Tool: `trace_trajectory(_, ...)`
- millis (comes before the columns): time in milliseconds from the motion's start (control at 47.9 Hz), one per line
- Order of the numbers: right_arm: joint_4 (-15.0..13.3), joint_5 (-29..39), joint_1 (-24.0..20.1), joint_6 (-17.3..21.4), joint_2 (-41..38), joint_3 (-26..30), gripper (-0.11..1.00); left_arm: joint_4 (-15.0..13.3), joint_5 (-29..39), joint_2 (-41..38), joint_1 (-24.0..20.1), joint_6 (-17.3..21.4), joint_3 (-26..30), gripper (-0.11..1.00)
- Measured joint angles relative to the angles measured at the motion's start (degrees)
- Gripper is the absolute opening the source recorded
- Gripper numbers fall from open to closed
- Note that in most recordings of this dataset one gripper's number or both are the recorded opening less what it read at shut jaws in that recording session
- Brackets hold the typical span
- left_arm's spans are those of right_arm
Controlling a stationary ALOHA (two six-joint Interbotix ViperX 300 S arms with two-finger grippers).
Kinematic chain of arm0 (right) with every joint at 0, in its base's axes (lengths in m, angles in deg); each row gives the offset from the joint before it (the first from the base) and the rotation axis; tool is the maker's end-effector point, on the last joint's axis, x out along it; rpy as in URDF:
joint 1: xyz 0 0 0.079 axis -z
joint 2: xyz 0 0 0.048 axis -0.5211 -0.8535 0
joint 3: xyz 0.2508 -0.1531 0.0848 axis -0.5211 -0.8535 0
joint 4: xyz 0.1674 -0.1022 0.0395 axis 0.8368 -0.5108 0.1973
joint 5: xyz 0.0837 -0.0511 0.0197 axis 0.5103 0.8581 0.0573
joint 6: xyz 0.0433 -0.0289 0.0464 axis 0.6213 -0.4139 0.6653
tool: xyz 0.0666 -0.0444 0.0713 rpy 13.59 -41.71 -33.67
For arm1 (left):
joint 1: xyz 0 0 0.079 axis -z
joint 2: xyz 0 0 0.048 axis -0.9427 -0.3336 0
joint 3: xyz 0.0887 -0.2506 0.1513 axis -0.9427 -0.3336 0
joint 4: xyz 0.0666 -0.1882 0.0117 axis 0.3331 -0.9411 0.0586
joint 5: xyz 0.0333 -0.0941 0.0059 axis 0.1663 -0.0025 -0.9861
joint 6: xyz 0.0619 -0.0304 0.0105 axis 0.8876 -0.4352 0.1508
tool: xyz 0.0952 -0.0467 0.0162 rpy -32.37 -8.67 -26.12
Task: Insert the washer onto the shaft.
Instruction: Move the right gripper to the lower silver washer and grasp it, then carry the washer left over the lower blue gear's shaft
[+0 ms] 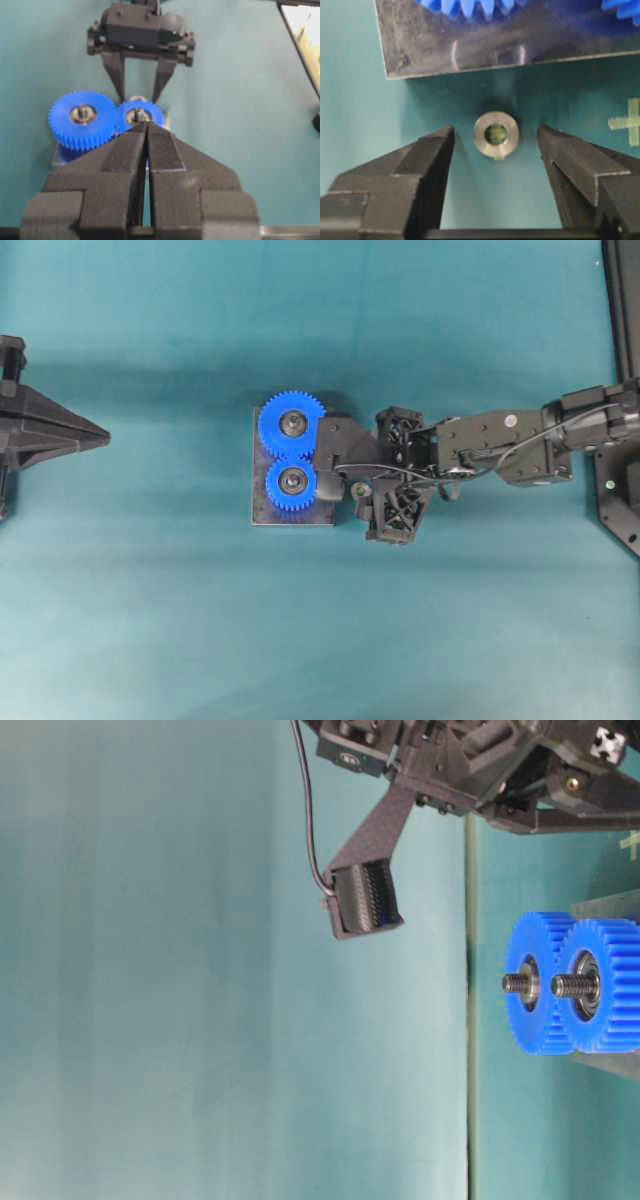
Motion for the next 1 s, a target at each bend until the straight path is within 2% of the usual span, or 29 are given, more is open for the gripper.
trace_trajectory(146, 0.0, 0.35, 0.18, 0.0, -0.26, 0.35, 0.56, 0.0, -0.09, 0.0, 0.0, 0.0, -0.09, 0.01)
trace_trajectory(334, -0.09, 1.58, 0.09, 0.09, -0.44, 0.7, 0.32, 0.0, 0.0, 0.0, 0.0, 0.0, -0.09, 0.01)
trace_trajectory(606, -0.09, 3.52, 0.18, 0.53, -0.35, 0.97, 0.32, 0.0, 0.0, 0.0, -0.09, 0.0, 0.0, 0.01)
trace_trajectory(752, -0.09, 6.68, 0.18, 1.05, 1.14, 1.67, 0.32, 0.0, 0.0, -0.09, 0.0, 0.0, -0.09, 0.01)
trace_trajectory(1002, -0.44, 14.85, 0.18, 1.14, 5.89, 7.21, 0.32, 0.0, 0.0, 0.0, 0.0, 0.0, 0.0, 0.01)
